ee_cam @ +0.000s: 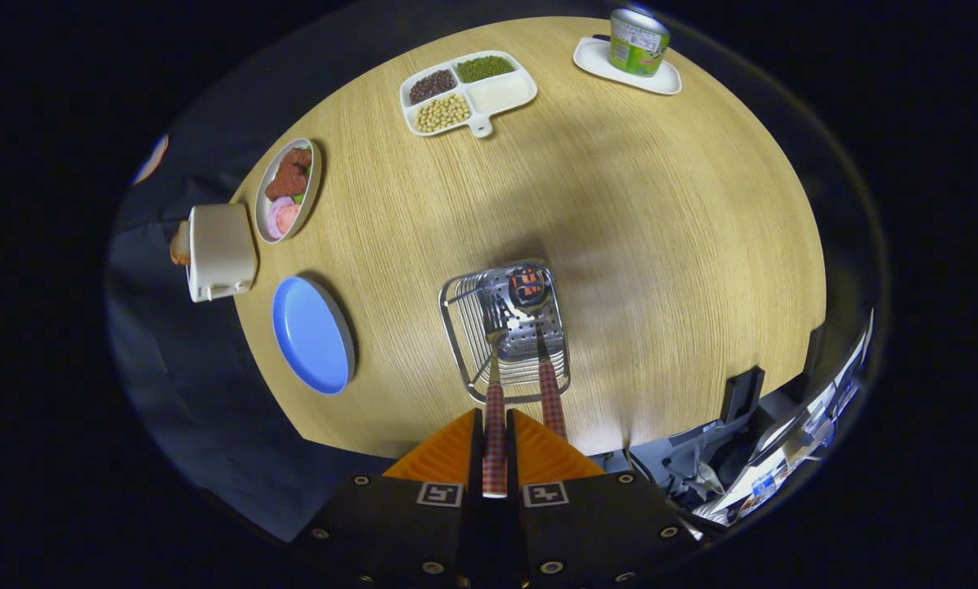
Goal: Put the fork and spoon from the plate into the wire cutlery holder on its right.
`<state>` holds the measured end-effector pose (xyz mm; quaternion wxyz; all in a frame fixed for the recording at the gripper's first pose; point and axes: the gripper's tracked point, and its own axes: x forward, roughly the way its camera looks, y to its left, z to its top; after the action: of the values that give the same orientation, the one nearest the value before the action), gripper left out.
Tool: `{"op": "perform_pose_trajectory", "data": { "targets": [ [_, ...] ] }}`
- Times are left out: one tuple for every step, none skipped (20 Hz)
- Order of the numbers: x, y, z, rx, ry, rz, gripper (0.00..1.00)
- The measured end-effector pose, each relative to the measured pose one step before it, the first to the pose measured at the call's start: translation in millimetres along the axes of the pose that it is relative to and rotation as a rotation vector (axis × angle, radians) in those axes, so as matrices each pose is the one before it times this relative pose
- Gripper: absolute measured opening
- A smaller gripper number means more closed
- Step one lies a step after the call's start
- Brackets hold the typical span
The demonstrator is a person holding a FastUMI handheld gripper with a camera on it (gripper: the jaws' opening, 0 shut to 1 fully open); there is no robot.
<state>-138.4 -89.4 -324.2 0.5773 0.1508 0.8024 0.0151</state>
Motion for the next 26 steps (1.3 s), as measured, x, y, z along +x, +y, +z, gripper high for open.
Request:
{"op": "perform_pose_trajectory", "data": {
  "targets": [
    [-1.49,3.03,6.08,0.00937,-0.03073,0.01231,0.12],
    [-1.94,1.53,5.90,-0.00228,-0.03108,0.00917,0.13],
    [-2.56,-0.25,3.45,-0.00320,-0.03230,0.00212,0.13],
    [-2.66,-0.63,4.82,-0.00474,-0.03157,-0.00270,0.14],
    [-1.14,0.44,4.63,-0.00615,-0.03423,-0.00174,0.16],
    [-1.63,0.58,6.00,-0.00857,-0.03729,-0.00348,0.20],
    [-4.08,0.49,4.98,-0.00875,-0.03851,-0.00061,0.22],
    [-3.28,3.17,7.41,-0.00808,-0.04658,0.00957,0.23],
    [-4.33,3.42,7.11,-0.00848,-0.04497,0.00725,0.24],
    [-4.76,3.66,7.58,-0.00881,-0.04977,0.00802,0.26],
    [-5.17,3.41,8.11,-0.01385,-0.05294,0.00967,0.28],
    [-5.79,4.87,9.46,-0.01474,-0.05172,0.00880,0.33],
    [-5.18,8.16,7.84,-0.01553,-0.05153,0.01965,0.36],
    [-5.11,6.78,7.87,-0.01281,-0.04762,0.01584,0.44],
    [-6.22,8.65,7.93,-0.01142,-0.04645,0.01796,0.48],
    [-5.46,6.66,9.57,-0.01137,-0.04741,0.00910,0.58],
    [-6.13,5.88,8.25,-0.01410,-0.05182,0.00921,0.62],
    [-4.98,4.48,12.15,-0.01656,-0.06006,-0.00124,0.71],
    [-5.41,3.98,12.55,-0.02578,-0.06101,-0.00381,0.74],
    [-6.21,2.33,12.53,-0.02776,-0.06349,-0.00824,0.80],
    [-7.24,5.44,15.35,-0.02202,-0.06555,0.00132,0.83],
    [-7.69,9.05,15.75,-0.00778,-0.06323,0.02269,0.86],
    [-11.21,11.87,17.94,0.00365,-0.07385,0.03079,0.87],
    [-8.16,8.85,17.82,-0.01088,-0.06931,0.01709,0.88],
    [-7.55,5.43,16.47,-0.01924,-0.06247,0.00969,0.88],
    [-6.66,4.07,18.02,-0.02530,-0.06304,0.00213,0.89]
  ]
}}
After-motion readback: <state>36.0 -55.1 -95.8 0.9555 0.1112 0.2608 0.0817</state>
